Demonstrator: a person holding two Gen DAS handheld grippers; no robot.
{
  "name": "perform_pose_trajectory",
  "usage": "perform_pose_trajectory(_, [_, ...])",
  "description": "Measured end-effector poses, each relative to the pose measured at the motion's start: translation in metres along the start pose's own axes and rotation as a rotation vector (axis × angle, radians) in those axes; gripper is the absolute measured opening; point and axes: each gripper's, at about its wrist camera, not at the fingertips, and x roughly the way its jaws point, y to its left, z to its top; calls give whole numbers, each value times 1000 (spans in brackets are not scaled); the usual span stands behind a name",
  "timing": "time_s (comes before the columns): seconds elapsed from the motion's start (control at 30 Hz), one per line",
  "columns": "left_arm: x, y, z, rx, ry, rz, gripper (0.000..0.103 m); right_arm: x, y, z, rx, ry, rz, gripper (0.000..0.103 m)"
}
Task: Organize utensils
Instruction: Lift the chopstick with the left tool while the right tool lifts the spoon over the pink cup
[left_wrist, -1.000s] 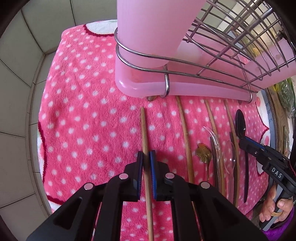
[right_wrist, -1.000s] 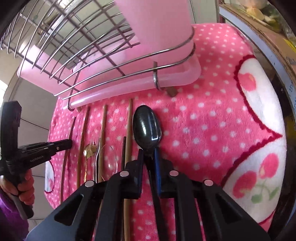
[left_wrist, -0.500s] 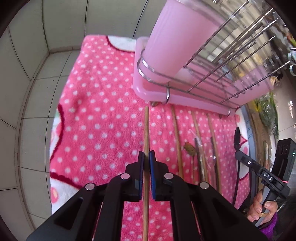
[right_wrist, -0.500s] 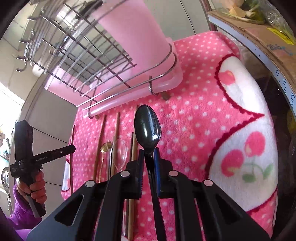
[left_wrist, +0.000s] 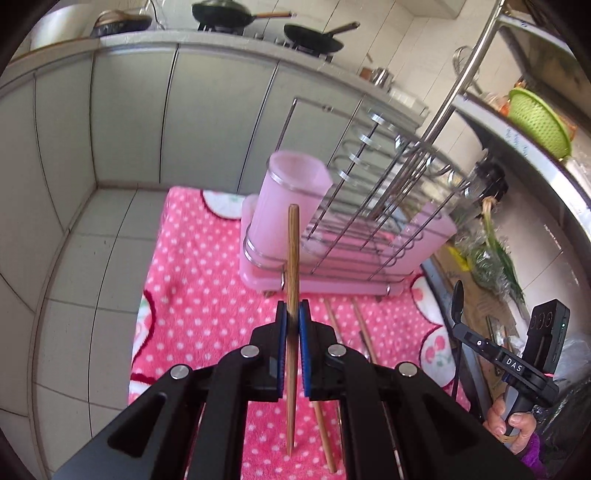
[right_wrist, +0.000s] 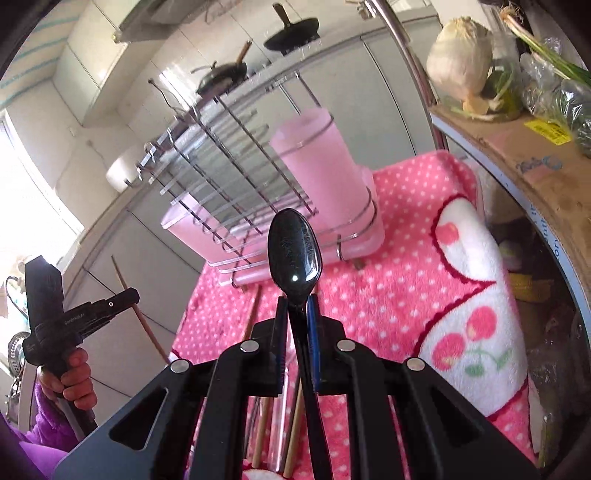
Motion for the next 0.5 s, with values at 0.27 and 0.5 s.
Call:
perform_pose_trajectory(0.27, [-33, -8, 10, 24, -116, -14, 6, 6, 22, 5, -22, -82, 12, 11])
perform_pose_trajectory(0.5, [-49, -6, 20, 22, -167, -18, 6, -3, 34, 28, -51, -157, 42, 11])
